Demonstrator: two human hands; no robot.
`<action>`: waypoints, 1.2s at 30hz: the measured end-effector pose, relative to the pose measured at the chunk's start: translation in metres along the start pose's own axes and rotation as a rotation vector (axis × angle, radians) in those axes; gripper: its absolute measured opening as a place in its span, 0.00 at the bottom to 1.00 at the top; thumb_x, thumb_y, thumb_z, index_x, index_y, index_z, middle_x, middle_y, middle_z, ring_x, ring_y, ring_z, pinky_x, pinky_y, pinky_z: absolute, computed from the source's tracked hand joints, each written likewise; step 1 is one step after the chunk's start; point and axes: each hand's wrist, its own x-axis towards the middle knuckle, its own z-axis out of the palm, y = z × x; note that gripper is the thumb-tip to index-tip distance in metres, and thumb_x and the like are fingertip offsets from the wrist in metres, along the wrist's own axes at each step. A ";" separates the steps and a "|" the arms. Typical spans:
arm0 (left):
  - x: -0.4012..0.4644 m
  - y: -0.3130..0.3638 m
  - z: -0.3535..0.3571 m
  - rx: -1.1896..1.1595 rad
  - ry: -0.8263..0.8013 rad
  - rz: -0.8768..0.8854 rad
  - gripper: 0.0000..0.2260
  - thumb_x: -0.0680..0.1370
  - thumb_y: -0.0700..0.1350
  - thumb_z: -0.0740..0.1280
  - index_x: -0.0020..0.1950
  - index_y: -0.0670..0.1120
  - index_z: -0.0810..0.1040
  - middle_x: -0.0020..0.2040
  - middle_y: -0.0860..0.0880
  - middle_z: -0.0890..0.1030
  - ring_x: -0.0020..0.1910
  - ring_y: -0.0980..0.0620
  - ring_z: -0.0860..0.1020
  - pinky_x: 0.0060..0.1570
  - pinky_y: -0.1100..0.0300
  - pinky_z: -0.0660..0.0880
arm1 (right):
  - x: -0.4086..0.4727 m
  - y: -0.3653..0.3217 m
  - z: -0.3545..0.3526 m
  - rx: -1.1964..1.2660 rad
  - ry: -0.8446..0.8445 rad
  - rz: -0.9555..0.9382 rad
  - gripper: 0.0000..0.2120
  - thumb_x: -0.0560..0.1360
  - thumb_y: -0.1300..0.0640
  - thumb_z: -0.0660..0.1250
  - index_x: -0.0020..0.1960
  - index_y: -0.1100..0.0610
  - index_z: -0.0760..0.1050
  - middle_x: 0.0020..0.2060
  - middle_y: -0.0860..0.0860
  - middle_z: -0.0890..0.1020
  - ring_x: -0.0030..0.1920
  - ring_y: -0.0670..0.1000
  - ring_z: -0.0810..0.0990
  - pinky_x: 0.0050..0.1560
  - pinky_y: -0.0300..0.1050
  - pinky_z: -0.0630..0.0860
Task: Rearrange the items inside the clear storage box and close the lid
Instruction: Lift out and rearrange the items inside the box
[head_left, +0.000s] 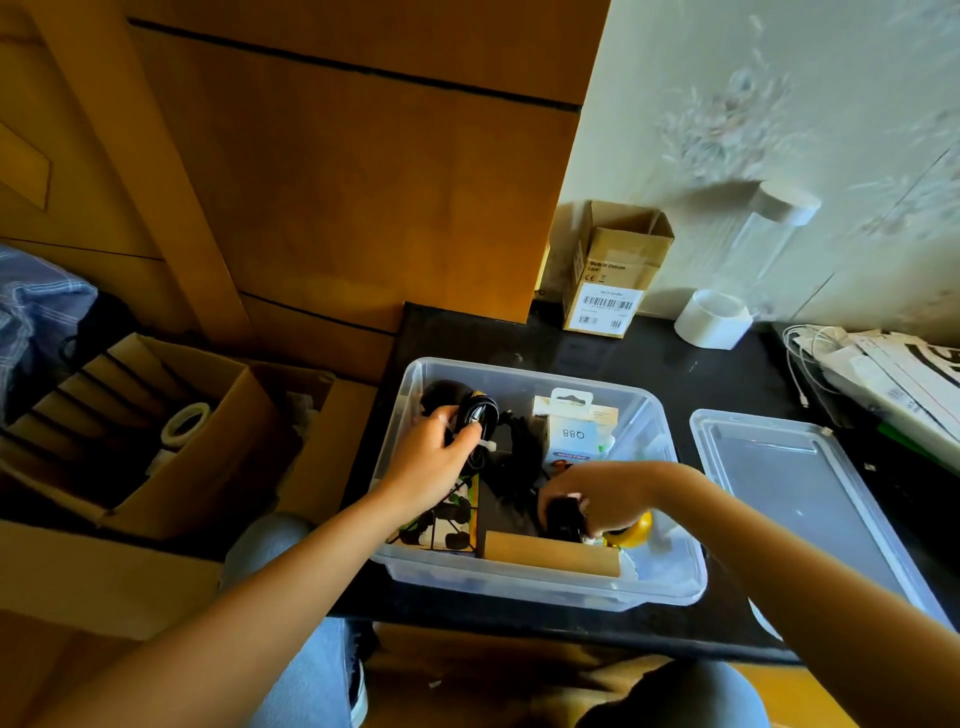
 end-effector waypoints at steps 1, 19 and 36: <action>0.000 0.001 0.000 -0.004 -0.002 -0.009 0.04 0.80 0.51 0.60 0.52 0.57 0.73 0.49 0.55 0.79 0.46 0.63 0.75 0.42 0.69 0.70 | -0.003 0.002 0.003 -0.031 0.002 0.010 0.25 0.74 0.65 0.64 0.68 0.50 0.67 0.61 0.54 0.74 0.61 0.56 0.73 0.55 0.41 0.68; 0.007 0.034 0.006 -0.078 -0.003 -0.155 0.10 0.79 0.50 0.62 0.47 0.44 0.76 0.41 0.48 0.79 0.42 0.54 0.77 0.43 0.60 0.71 | -0.001 -0.016 0.001 -0.213 0.253 0.252 0.10 0.76 0.55 0.64 0.51 0.60 0.75 0.41 0.54 0.78 0.44 0.54 0.75 0.40 0.39 0.70; 0.003 0.040 -0.006 -0.163 0.169 -0.227 0.17 0.77 0.50 0.65 0.49 0.35 0.79 0.44 0.37 0.81 0.46 0.41 0.80 0.52 0.46 0.76 | 0.057 -0.047 -0.007 -0.081 0.640 0.525 0.13 0.76 0.64 0.63 0.60 0.62 0.75 0.56 0.57 0.79 0.54 0.56 0.79 0.46 0.42 0.75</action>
